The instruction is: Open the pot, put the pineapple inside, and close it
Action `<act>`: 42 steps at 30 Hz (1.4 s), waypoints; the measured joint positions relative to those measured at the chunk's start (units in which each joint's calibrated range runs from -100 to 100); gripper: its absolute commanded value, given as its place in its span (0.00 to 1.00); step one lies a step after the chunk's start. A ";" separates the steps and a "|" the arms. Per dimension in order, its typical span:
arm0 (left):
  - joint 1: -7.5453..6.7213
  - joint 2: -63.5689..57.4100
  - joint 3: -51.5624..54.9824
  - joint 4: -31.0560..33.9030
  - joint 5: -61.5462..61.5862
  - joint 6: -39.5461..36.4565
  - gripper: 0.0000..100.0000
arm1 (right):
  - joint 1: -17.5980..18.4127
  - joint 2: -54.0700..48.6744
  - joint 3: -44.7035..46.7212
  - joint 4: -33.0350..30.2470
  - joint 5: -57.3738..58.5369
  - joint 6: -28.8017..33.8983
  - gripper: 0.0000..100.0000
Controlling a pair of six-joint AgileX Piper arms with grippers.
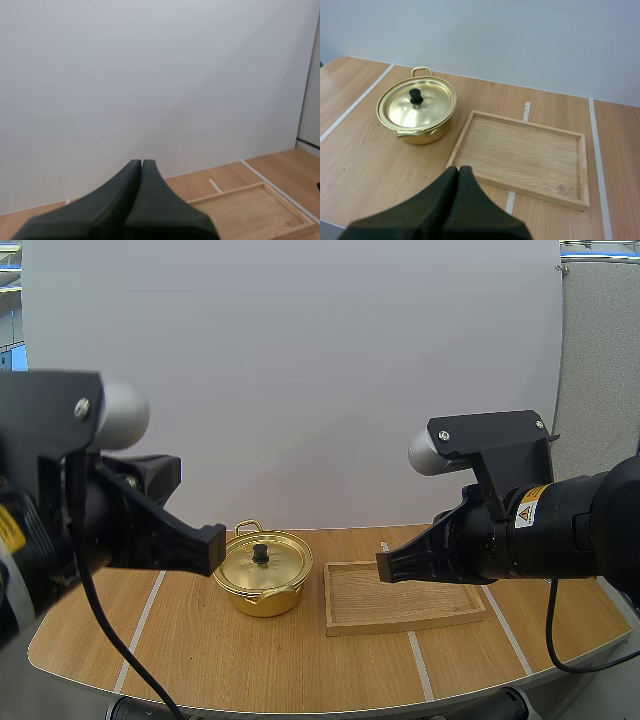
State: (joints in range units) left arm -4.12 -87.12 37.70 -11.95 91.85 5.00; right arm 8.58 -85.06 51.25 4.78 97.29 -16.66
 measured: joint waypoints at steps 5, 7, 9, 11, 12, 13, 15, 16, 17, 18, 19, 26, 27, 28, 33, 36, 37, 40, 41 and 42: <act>0.00 -6.18 8.46 0.00 -10.43 -5.36 0.01 | -0.81 0.00 0.00 0.00 -0.50 0.00 0.00; 0.56 -10.98 13.51 0.43 -17.68 -10.38 0.01 | -1.51 -0.23 0.00 0.36 -0.88 0.00 0.00; 2.30 -12.40 15.16 2.37 -21.83 -15.59 0.01 | -2.41 -1.65 0.00 0.47 -1.82 0.00 0.00; 3.09 -12.42 15.83 2.76 -22.89 -16.54 0.01 | -4.51 -4.87 0.15 0.58 -4.18 0.00 0.00; 3.16 -12.42 16.00 2.74 -23.04 -16.74 0.01 | -4.72 -5.37 0.14 0.58 -4.18 0.00 0.00; 3.46 -12.42 16.55 2.74 -23.05 -16.98 0.01 | -4.72 -5.37 0.14 0.58 -4.18 0.00 0.00; 3.53 -12.53 17.27 2.74 -23.05 -17.08 0.01 | -5.41 -7.22 0.14 0.83 -6.43 0.00 0.00; 3.61 -12.53 17.75 2.74 -23.32 -17.07 0.01 | -5.70 -8.13 0.14 1.00 -7.35 0.00 0.00; 3.61 -12.66 19.55 2.78 -23.66 -17.18 0.01 | -5.95 -8.97 0.14 1.27 -8.02 0.00 0.00; 3.61 -12.66 21.31 2.88 -25.22 -17.44 0.01 | -6.85 -12.51 0.14 2.02 -13.40 0.00 0.00; 3.61 -12.66 23.10 2.88 -27.94 -17.43 0.01 | -7.10 -13.38 0.49 2.02 -15.41 0.00 0.00; 3.61 -12.66 37.13 3.20 -61.96 -8.74 0.01 | -7.42 -14.66 14.34 2.13 -39.97 0.00 0.00; 3.61 -12.66 38.51 3.20 -65.42 -8.50 0.01 | -7.42 -14.66 15.75 2.13 -42.33 0.00 0.00; 3.61 -12.66 39.84 3.20 -68.77 -8.36 0.01 | -7.42 -14.63 18.90 2.13 -48.47 0.00 0.00; 3.61 -12.66 50.79 3.20 -79.64 -7.89 0.01 | -7.42 -14.63 32.36 2.05 -71.37 0.00 0.00; 3.61 -12.66 56.38 3.20 -85.36 -7.87 0.01 | -7.42 -14.63 40.50 2.05 -83.52 0.00 0.00; 3.61 -12.66 57.81 3.20 -87.03 -7.87 0.01 | -7.42 -14.63 42.36 2.05 -85.13 0.00 0.00; 3.61 -12.66 61.34 3.20 -90.21 -7.87 0.01 | -7.42 -14.63 46.60 2.05 -87.60 0.00 0.00; 3.61 -12.66 61.84 3.20 -90.35 -7.87 0.01 | -7.42 -14.63 47.67 2.05 -87.60 0.00 0.00; 3.61 -12.66 62.04 3.20 -90.35 -7.87 0.01 | -7.42 -14.63 48.34 2.05 -87.60 0.00 0.00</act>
State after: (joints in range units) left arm -0.51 -99.78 99.74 -8.76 1.50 -2.87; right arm 1.16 -99.69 99.58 6.82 9.68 -16.66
